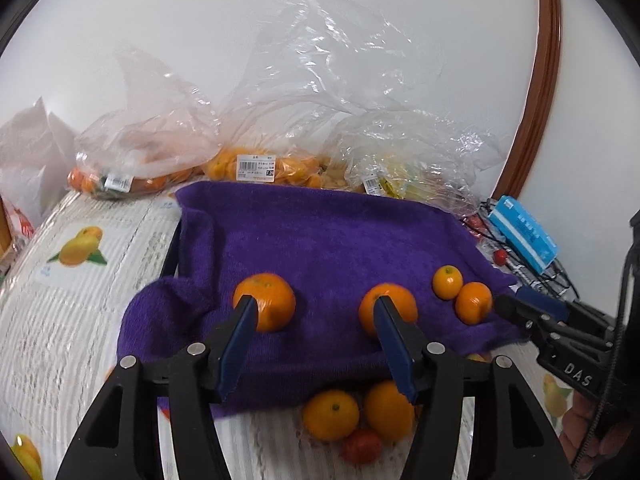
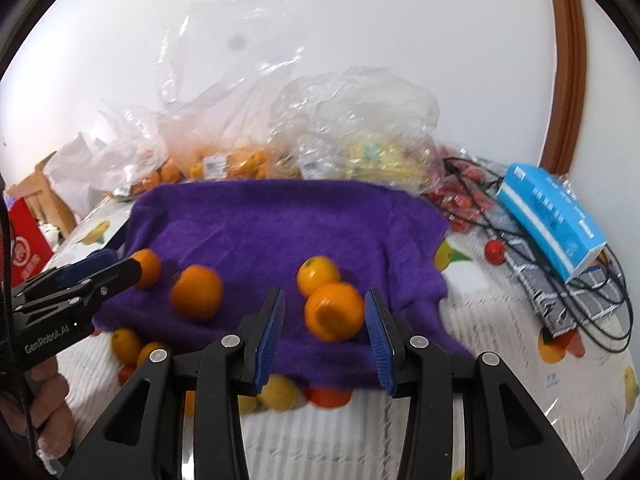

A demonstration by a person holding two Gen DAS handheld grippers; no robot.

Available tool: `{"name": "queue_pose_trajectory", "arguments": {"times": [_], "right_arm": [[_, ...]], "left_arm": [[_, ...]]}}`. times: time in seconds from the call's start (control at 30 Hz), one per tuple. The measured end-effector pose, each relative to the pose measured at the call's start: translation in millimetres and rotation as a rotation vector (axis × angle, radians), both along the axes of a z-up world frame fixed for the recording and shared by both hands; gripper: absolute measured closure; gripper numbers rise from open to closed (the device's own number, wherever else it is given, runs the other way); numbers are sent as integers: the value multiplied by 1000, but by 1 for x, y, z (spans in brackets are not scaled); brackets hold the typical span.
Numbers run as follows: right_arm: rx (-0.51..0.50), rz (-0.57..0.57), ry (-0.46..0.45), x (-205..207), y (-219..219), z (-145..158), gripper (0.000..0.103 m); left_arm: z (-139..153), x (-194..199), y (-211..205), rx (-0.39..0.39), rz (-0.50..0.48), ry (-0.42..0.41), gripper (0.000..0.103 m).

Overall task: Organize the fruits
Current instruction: 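Move both tools back to the fruit row and close the right tool on a yellow pear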

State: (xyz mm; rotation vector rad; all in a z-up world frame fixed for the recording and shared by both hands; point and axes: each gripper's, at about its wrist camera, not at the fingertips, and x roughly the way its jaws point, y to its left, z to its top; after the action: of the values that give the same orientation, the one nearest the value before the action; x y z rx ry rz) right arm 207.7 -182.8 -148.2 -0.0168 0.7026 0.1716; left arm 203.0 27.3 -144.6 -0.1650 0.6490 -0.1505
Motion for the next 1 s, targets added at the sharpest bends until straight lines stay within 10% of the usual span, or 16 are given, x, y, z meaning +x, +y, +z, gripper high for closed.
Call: {"name": "queue_pose_trajectory", "arguments": {"times": [1.0], "right_arm": [[-42,-43,167,-24,15,-49,55]], "left_arm": [[-6,-42,29,-45,10,109,40]]}}
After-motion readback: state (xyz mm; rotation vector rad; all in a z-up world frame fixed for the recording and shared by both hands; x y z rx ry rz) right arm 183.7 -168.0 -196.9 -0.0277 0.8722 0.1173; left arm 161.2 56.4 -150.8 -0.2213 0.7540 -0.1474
